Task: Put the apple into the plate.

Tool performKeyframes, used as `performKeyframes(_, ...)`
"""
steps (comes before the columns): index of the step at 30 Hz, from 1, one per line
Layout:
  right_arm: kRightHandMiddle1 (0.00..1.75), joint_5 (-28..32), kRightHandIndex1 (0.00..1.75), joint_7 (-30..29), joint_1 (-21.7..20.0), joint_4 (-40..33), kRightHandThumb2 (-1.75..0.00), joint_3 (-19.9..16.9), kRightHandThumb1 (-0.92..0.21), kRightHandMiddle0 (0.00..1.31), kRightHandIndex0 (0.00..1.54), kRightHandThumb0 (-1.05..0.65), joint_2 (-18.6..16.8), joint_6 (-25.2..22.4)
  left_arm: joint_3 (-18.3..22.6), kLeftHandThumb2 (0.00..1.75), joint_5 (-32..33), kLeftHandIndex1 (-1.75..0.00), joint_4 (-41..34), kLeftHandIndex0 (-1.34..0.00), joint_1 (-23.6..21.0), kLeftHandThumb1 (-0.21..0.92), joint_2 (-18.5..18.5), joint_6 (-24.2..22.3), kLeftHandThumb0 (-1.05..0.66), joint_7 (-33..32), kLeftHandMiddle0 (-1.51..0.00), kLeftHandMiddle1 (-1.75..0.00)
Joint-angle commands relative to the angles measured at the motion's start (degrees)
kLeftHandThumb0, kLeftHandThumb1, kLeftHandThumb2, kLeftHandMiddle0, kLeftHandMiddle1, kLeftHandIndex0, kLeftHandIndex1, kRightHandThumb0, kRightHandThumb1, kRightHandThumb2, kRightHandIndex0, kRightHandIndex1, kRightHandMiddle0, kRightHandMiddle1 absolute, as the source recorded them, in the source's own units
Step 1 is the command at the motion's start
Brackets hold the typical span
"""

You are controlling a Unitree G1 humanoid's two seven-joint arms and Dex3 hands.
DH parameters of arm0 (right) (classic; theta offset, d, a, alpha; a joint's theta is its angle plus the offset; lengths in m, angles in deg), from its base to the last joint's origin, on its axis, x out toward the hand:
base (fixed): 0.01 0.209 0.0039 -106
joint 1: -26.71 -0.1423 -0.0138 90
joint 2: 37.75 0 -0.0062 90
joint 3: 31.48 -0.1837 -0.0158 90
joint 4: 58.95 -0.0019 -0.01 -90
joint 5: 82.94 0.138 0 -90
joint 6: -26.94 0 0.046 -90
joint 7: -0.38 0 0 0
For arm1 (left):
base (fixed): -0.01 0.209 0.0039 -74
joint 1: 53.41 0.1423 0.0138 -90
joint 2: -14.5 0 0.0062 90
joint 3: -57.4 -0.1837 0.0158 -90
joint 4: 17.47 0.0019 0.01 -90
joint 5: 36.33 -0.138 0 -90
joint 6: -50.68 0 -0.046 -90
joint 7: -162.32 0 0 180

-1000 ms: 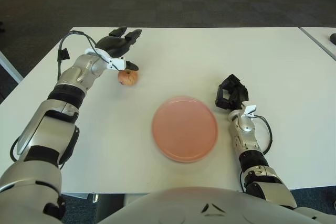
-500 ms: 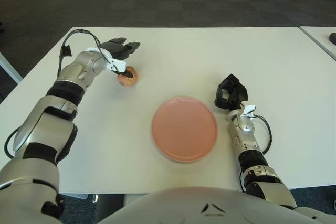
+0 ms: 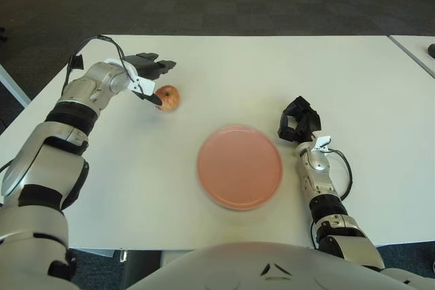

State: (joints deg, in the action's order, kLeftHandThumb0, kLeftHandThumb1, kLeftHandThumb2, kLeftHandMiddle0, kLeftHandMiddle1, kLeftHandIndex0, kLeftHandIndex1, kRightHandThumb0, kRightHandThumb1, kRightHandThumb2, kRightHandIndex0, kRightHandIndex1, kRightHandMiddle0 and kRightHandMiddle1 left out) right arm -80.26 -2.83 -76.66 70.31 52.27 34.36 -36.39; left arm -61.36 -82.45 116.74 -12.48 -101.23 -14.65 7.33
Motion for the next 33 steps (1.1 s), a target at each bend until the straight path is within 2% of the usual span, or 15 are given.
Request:
performKeyframes(1,1.75,-0.02,1.75,0.43,2.67,2.1,-1.3,0.41,-0.32,0.6,1.13,-0.47,-0.53,-3.76,-1.46,0.33,-1.31,0.0,-0.78,0.0,-1.84,0.92,-1.08,0.45,-0.96,3.49,-0.02,-0.01)
performKeyframes(3,1.75,0.0,1.75,0.51,2.71,1.97,-1.3,0.44,-0.32,0.6,1.13,-0.47,-0.52,-3.84,-1.88,0.33,-2.02,0.0,-1.19,0.0,-1.94,0.92,-1.08,-0.62,-0.96,4.62,-0.02,-0.01)
performKeyframes(7,1.75,0.08,1.75,0.68,2.82,1.82,-1.29,0.41,-0.33,0.6,1.13,-0.47,-0.56,-3.58,-2.34,0.3,-4.58,0.0,-2.93,0.0,-1.39,0.92,-0.29,-6.45,-0.98,6.17,-0.04,-0.01)
performKeyframes(11,1.75,0.03,1.75,0.61,2.78,1.84,-1.29,0.34,-0.33,0.59,1.14,-0.47,-0.46,-3.46,-2.5,0.3,-5.31,0.0,-3.71,0.0,-1.36,0.92,0.52,-9.08,-0.99,6.91,-0.06,-0.02)
performKeyframes(18,1.75,-0.09,1.75,0.33,2.92,1.56,-1.29,0.4,-0.33,0.6,1.14,-0.47,-0.55,-3.8,-1.83,0.3,-5.4,0.0,-5.83,0.0,0.64,0.92,2.07,-14.86,-0.98,4.65,-0.14,-0.05)
performKeyframes(23,1.75,-0.06,1.75,0.3,3.01,1.4,-1.29,0.42,-0.33,0.6,1.13,-0.47,-0.59,-3.99,-1.53,0.25,-4.33,0.0,-5.7,0.0,1.31,0.92,3.27,-16.18,-0.96,3.04,-0.17,-0.06)
performKeyframes(27,1.75,-0.11,1.75,0.22,2.98,1.57,-1.29,0.39,-0.33,0.6,1.12,-0.47,-0.54,-3.96,-1.72,0.23,-3.18,0.0,-3.85,0.0,0.68,0.91,4.34,-14.58,-0.93,1.54,-0.17,-0.05)
performKeyframes(33,1.75,-0.35,1.75,-0.35,3.2,0.93,-1.29,0.49,-0.33,0.6,1.12,-0.47,-0.49,-4.53,-2.24,0.18,-3.34,0.0,4.73,0.0,-0.48,0.86,8.8,-15.06,-0.83,-7.48,-0.15,-0.03)
